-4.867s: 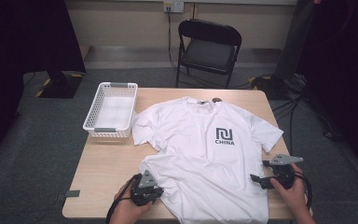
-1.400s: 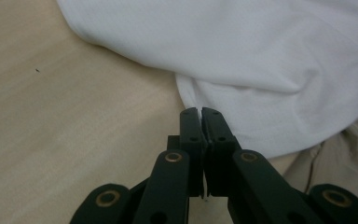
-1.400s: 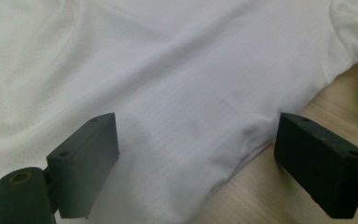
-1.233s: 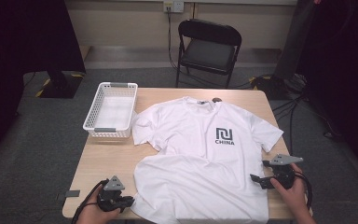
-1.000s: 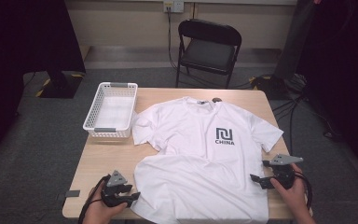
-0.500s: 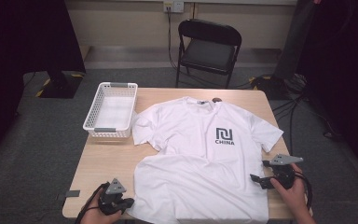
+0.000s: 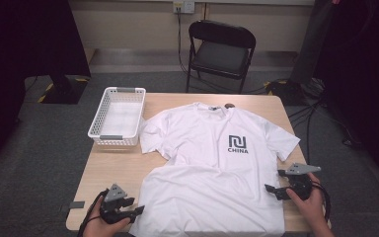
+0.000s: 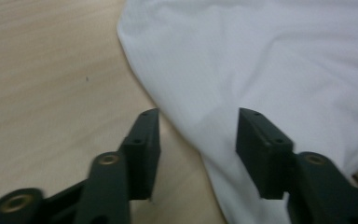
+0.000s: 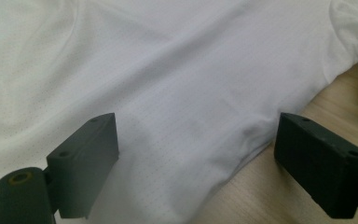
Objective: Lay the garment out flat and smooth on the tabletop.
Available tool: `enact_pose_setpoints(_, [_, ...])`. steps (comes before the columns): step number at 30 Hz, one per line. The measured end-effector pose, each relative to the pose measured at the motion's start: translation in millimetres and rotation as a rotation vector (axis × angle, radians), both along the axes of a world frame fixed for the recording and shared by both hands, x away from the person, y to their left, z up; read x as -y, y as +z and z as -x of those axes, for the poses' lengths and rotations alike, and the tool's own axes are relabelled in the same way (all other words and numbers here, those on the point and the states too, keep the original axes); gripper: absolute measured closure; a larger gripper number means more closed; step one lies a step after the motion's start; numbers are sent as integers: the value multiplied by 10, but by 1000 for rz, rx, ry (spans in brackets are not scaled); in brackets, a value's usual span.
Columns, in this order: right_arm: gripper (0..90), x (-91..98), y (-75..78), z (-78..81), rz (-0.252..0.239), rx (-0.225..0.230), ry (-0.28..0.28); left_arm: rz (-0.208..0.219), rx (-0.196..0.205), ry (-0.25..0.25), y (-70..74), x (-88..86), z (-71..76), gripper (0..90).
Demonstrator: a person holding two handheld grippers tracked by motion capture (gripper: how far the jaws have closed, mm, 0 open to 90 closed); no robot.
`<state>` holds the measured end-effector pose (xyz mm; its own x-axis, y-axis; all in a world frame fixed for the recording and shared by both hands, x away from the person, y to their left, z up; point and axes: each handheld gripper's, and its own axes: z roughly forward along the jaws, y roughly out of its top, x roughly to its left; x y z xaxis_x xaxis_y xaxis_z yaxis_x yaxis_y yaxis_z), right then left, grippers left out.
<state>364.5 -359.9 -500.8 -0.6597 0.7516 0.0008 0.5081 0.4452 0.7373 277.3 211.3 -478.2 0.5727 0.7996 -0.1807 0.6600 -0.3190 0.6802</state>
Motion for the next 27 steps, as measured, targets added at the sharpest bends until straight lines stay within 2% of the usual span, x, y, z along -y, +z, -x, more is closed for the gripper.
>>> enact_pose_setpoints(2, [124, 0, 0, 0, 0, 0, 0, -14, 13, 20, -23, 48, -105, 521])
enact_pose_setpoints(4, [124, 0, 0, 0, 0, 0, 0, -33, 2, 21, -61, 94, -182, 558])
enact_pose_setpoints(5, [124, 0, 0, 0, 0, 0, 0, -47, 17, 11, -74, 119, -198, 574])
enact_pose_setpoints(6, [124, 0, 0, 0, 0, 0, 0, -57, 12, 2, -66, 138, -199, 647])
enact_pose_setpoints(7, [124, 0, 0, 0, 0, 0, 0, -73, 6, -1, -54, 155, -190, 678])
enact_pose_setpoints(9, [124, 0, 0, 0, 0, 0, 0, -107, -4, -44, -35, 179, -146, 817])
enact_pose_setpoints(11, [124, 0, 0, 0, 0, 0, 0, -112, -21, -62, -23, 194, -84, 862])
enact_pose_setpoints(16, [124, 0, 0, 0, 0, 0, 0, -103, -74, -116, 4, 199, 65, 869])
enact_pose_setpoints(18, [124, 0, 0, 0, 0, 0, 0, -82, -97, -146, 5, 209, 107, 853])
enact_pose_setpoints(19, [124, 0, 0, 0, 0, 0, 0, -73, -99, -149, 7, 217, 120, 834])
enact_pose_setpoints(21, [124, 0, 0, 0, 0, 0, 0, -82, -91, -156, 24, 226, 117, 773])
enact_pose_setpoints(24, [124, 0, 0, 0, 0, 0, 0, -49, -14, -92, 86, 228, 30, 562])
enact_pose_setpoints(27, [124, 0, 0, 0, 0, 0, 0, -35, 79, -12, 114, 252, -148, 434])
